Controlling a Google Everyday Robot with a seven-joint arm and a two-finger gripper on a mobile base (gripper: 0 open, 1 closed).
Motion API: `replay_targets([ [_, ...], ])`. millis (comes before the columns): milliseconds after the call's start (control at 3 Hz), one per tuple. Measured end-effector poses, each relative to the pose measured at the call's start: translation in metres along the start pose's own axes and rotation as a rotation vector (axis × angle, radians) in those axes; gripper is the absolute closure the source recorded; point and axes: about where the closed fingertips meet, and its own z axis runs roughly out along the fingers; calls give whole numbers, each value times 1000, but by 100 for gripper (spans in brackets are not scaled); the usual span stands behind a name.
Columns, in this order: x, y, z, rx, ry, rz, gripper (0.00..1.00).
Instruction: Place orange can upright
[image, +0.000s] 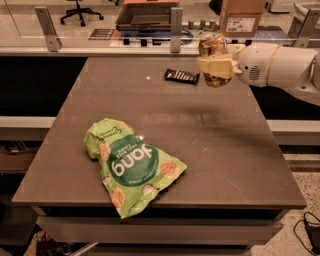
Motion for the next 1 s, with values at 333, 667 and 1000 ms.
replay_targets([
  [333,10,2,16,-36,-19,14,100],
  [667,24,6,30,-70,-45,32,100],
  [1000,40,10,41,-96,-72,57,100],
])
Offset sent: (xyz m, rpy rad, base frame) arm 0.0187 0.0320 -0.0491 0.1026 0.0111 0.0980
